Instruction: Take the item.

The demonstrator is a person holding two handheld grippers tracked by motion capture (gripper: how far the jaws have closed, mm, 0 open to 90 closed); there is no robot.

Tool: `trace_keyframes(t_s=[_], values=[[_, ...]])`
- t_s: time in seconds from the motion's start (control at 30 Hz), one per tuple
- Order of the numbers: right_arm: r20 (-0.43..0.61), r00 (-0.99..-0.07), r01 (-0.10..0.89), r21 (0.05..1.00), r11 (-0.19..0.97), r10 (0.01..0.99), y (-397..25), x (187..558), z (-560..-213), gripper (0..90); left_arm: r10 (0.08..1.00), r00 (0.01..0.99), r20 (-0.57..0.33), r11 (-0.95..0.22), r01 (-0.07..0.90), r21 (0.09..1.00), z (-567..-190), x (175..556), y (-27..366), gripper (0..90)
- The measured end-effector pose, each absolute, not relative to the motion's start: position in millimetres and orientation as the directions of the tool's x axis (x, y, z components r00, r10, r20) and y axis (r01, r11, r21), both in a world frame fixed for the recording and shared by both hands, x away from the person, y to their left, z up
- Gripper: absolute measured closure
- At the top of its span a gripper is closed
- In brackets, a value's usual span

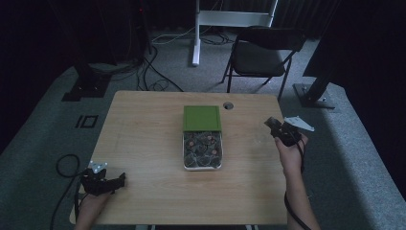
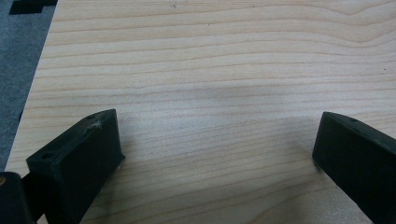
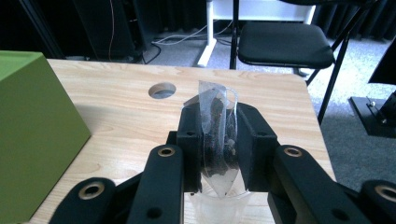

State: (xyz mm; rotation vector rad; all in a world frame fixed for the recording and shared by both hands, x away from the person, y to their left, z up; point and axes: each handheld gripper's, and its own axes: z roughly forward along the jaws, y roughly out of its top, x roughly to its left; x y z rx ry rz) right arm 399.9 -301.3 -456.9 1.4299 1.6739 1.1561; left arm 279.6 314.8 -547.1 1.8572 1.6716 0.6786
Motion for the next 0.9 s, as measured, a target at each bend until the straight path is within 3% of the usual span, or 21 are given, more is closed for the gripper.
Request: trace_keyframes(t_s=[0.43, 0.53, 0.9], values=[[0.093, -0.195, 0.459, 0.888, 0.007, 0.976, -300, 408, -469, 71.7, 0.995, 0.101, 0.009, -0.079, 0.720, 0.690, -547, 280, 315, 1.7], [0.086, -0.193, 0.461, 0.888, 0.013, 0.977, -299, 409, -468, 64.7, 0.995, 0.101, 0.009, -0.079, 0.720, 0.690, -547, 280, 315, 1.7], [0.097, -0.197, 0.445, 0.895, 0.001, 0.976, -301, 406, -463, 52.5, 0.995, 0.101, 0.009, -0.080, 0.720, 0.690, -547, 280, 315, 1.7]])
